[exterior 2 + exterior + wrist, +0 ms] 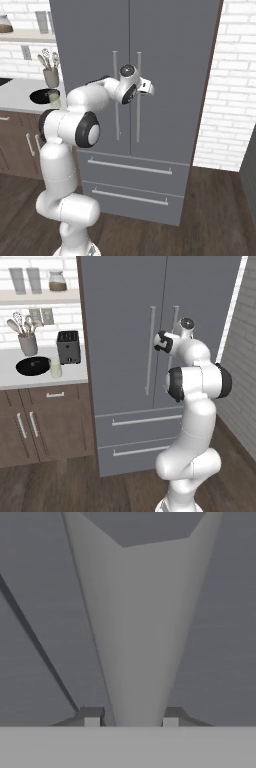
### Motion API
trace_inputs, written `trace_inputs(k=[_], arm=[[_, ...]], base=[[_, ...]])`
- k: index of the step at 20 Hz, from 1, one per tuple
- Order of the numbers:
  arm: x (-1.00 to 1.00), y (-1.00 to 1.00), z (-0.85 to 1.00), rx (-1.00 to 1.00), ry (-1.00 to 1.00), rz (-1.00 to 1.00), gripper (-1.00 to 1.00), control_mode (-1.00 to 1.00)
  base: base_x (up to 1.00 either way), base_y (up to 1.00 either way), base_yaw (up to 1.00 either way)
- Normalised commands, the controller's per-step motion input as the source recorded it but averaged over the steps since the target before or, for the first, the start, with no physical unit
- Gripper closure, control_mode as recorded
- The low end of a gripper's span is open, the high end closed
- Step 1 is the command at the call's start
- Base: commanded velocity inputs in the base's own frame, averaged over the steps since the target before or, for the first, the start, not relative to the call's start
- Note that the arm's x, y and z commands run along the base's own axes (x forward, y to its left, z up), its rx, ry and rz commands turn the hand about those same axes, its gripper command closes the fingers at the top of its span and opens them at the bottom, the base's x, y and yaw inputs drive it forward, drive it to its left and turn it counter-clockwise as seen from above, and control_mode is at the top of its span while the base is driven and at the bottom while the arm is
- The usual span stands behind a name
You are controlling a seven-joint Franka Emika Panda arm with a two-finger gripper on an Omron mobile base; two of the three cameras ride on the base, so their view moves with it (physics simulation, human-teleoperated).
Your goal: Grab a lemon wedge from the fridge and one ice cube from the ice bowl, and put them in the glass of lemonade.
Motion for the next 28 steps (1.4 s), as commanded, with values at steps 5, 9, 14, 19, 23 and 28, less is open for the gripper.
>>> trace_inputs(k=[5,9,14,19,23,28], arm=[[0.01,-0.06,0.00,0.00,0.00,0.00,1.00,-1.00],[0.00,-0.42,0.00,-0.01,-0.02,0.00,1.00,-1.00],[-0.06,-0.67,0.00,0.00,-0.06,0.00,1.00,-1.00],[-0.39,-0.87,0.04,0.00,-0.04,0.00,1.00,-1.00],[-0.68,-0.94,0.18,0.00,-0.01,0.00,1.00,-1.00],[-0.79,-0.99,0.27,0.02,0.00,-0.02,1.00,-1.00]], base=[[0.00,0.00,0.00],[0.00,0.00,0.00],[0.00,0.00,0.00],[0.00,0.00,0.00],[0.00,0.00,0.00],[0.00,0.00,0.00]])
